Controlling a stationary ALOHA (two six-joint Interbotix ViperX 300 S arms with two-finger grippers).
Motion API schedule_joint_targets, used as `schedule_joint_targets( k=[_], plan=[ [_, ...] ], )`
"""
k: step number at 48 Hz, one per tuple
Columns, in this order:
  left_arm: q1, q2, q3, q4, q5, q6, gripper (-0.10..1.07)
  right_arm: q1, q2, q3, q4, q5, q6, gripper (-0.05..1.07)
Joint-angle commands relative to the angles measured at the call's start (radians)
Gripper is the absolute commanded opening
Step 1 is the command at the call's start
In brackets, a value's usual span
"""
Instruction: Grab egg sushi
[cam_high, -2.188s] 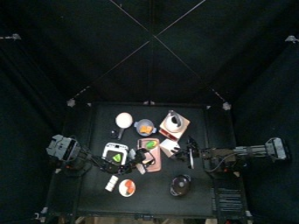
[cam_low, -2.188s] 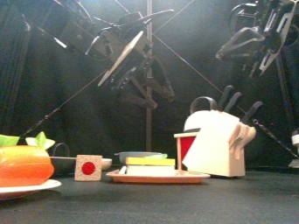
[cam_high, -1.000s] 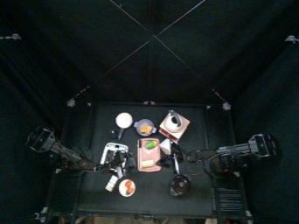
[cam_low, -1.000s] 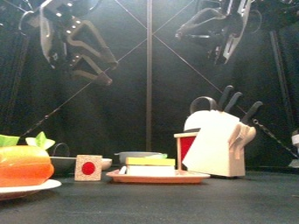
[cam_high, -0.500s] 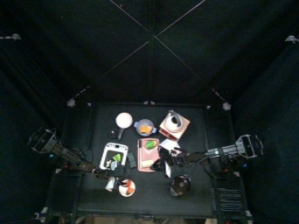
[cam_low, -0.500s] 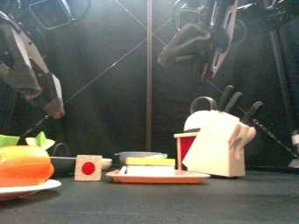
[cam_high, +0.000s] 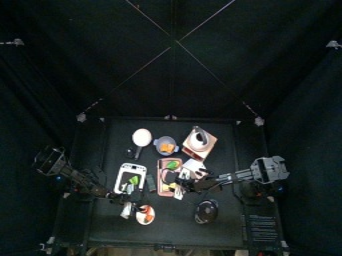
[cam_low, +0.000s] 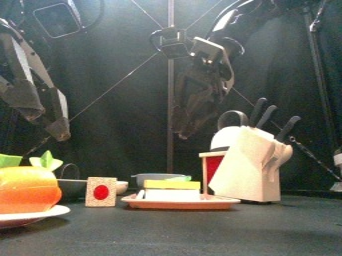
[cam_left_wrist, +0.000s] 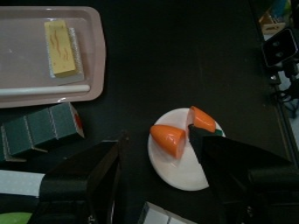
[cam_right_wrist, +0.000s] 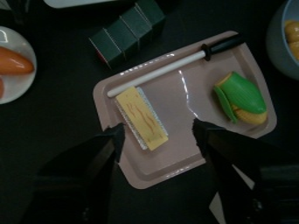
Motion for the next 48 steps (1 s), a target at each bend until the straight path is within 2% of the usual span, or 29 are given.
schedule_joint_targets(
  k=[1,9,15,27,48],
  plan=[
    [-0.002,-0.008,-0.011,0.0,0.002,0.002,0.92,0.0,0.002,-0.025,-0.011,0.0,-0.002,1.03],
    [0.0,-0.003,-0.011,0.0,0.002,0.002,0.92,0.0,0.049,-0.031,-0.015,-0.04,-0.002,1.03],
    [-0.002,-0.003,-0.011,0.0,0.002,0.002,0.92,-0.002,0.057,-0.043,-0.021,-0.04,-0.003,1.03],
    [0.0,-0.002,-0.011,0.0,0.002,0.002,0.92,-0.008,0.135,-0.064,-0.011,-0.048,0.0,1.03],
    [-0.002,-0.002,-0.005,0.002,0.002,0.002,0.92,-0.049,0.179,-0.066,0.041,-0.048,0.0,1.02]
  ],
)
